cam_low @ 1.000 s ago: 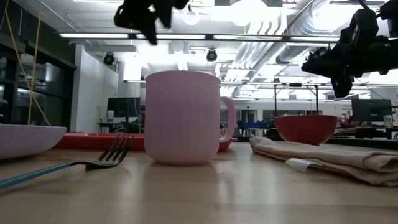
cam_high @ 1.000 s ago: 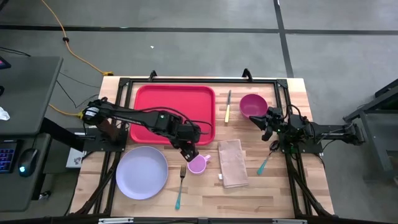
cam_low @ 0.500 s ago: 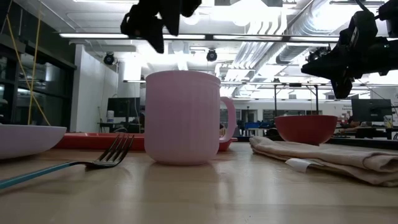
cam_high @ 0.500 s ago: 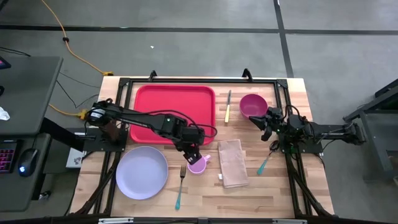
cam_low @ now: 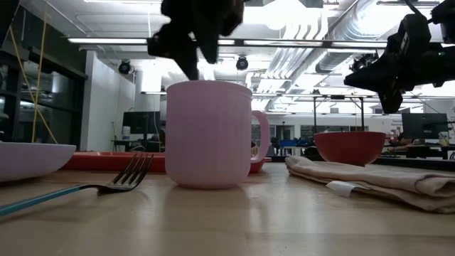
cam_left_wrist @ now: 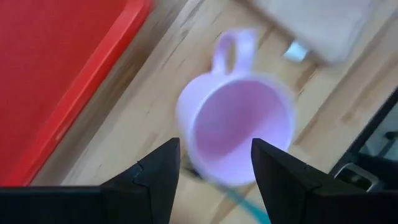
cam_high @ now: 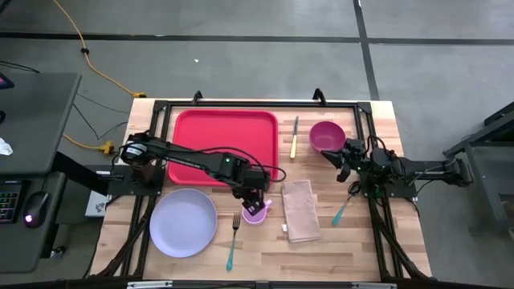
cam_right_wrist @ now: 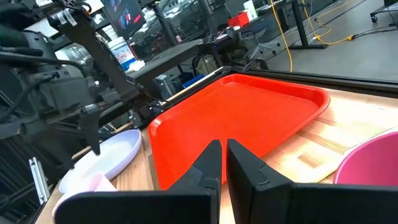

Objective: Set up tray
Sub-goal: Put the pink mug on the red tray

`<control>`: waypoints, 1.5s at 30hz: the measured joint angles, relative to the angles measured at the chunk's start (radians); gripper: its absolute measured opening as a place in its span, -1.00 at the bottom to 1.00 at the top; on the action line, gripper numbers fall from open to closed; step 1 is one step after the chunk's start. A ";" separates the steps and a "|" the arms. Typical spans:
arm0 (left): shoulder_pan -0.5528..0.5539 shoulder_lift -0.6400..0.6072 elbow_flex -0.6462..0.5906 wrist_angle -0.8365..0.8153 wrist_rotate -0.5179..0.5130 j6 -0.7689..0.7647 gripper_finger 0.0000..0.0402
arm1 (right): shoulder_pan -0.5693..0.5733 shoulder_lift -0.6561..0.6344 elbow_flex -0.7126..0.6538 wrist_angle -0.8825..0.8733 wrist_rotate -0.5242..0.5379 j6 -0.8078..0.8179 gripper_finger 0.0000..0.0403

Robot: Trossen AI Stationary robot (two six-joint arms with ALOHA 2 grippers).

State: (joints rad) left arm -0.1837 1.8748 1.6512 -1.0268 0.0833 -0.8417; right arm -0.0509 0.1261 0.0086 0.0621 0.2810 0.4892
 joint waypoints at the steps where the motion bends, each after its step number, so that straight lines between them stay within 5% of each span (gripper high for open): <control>1: 0.000 0.003 -0.005 -0.025 -0.004 0.000 0.13 | 0.000 0.000 0.000 0.000 0.001 0.000 -1.00; 45: -0.072 0.109 -0.003 -0.038 -0.128 -0.080 0.13 | 0.000 0.005 0.000 0.002 -0.003 0.000 -1.00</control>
State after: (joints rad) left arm -0.2554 1.9842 1.6486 -1.0653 -0.0445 -0.9218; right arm -0.0505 0.1312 0.0084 0.0639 0.2778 0.4892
